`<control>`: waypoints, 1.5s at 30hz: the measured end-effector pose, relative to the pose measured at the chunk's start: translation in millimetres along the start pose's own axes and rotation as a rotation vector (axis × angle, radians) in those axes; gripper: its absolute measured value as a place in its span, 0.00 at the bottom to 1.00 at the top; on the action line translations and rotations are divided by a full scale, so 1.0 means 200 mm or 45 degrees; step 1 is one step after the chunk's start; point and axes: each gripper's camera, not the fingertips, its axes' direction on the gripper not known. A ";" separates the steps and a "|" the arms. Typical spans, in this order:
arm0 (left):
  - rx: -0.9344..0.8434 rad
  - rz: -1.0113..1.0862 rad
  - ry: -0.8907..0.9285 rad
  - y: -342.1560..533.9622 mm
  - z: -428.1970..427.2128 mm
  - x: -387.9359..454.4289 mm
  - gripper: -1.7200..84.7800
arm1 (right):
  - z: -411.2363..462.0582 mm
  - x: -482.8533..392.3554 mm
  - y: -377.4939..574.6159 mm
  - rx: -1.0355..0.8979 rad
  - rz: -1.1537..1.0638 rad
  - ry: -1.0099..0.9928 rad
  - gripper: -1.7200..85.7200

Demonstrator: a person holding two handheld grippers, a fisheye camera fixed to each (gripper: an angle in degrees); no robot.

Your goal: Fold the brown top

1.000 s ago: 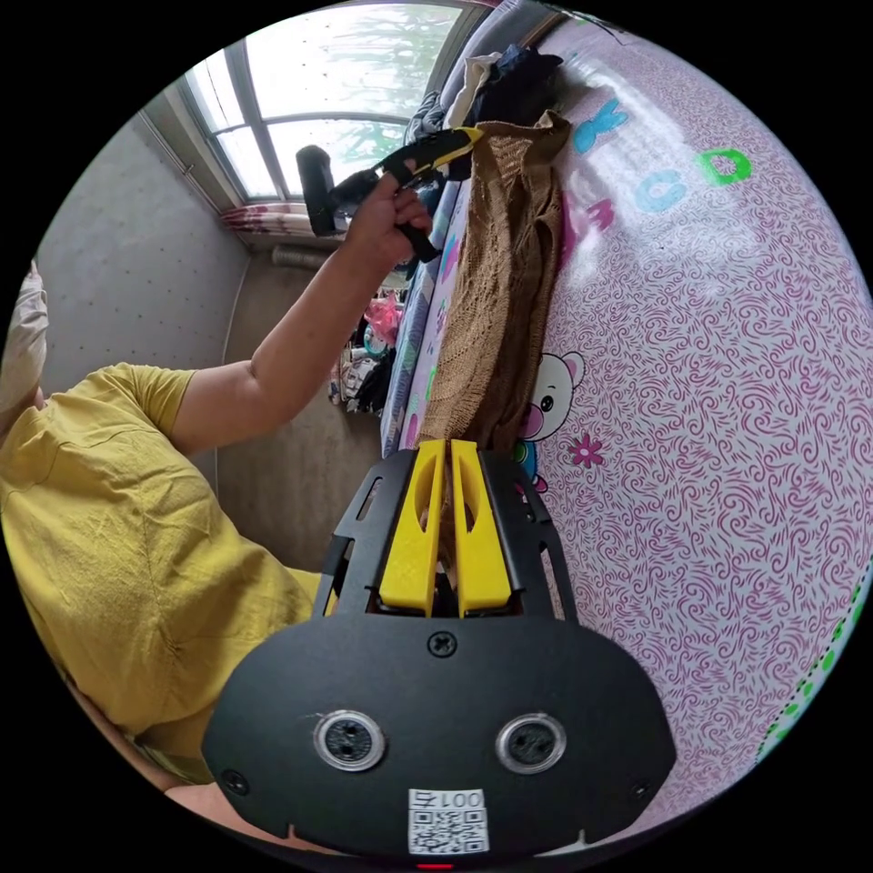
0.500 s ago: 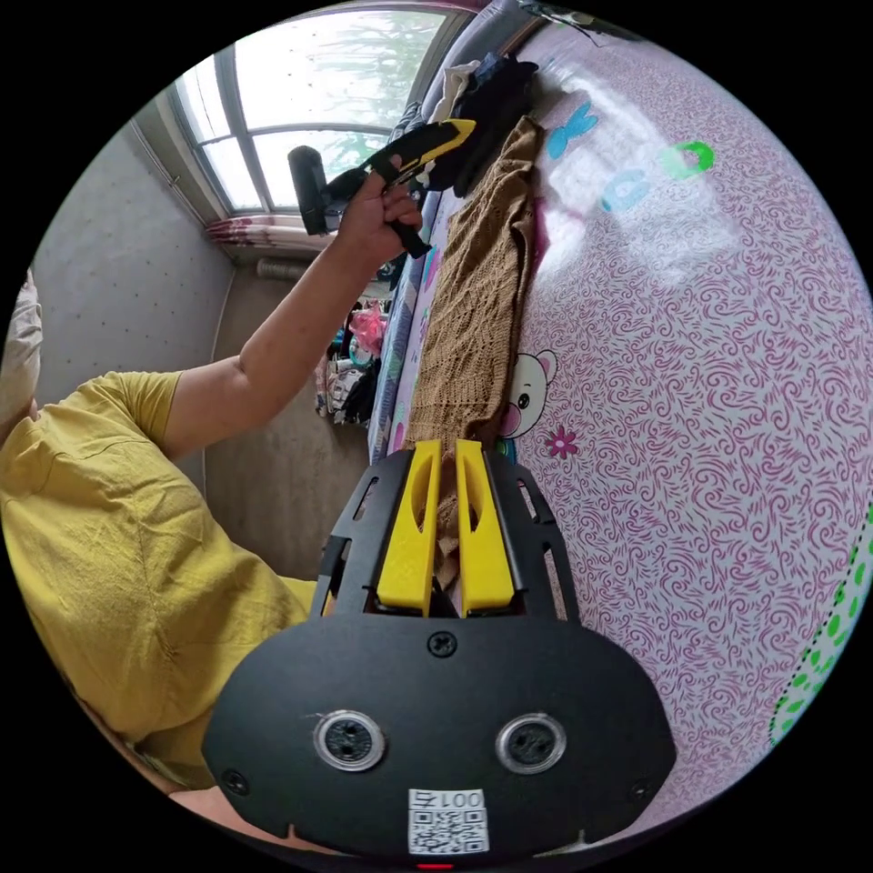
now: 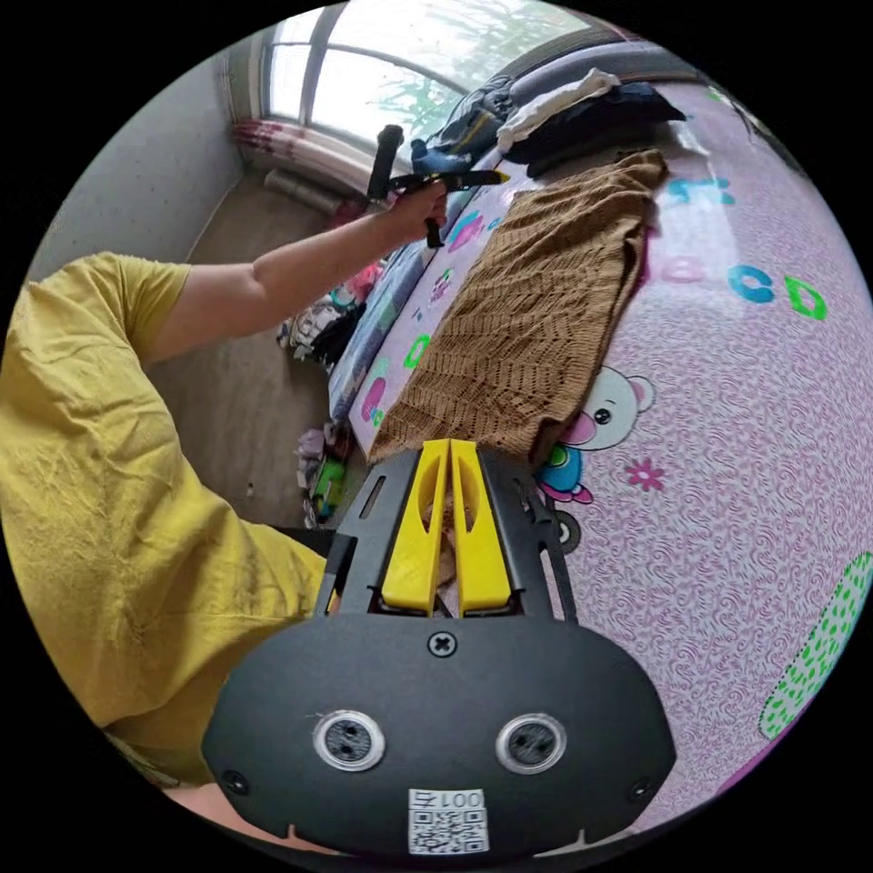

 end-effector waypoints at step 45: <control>-0.037 0.562 0.628 1.58 0.11 0.09 0.00 | 0.86 -0.38 0.26 -0.039 0.267 0.569 0.02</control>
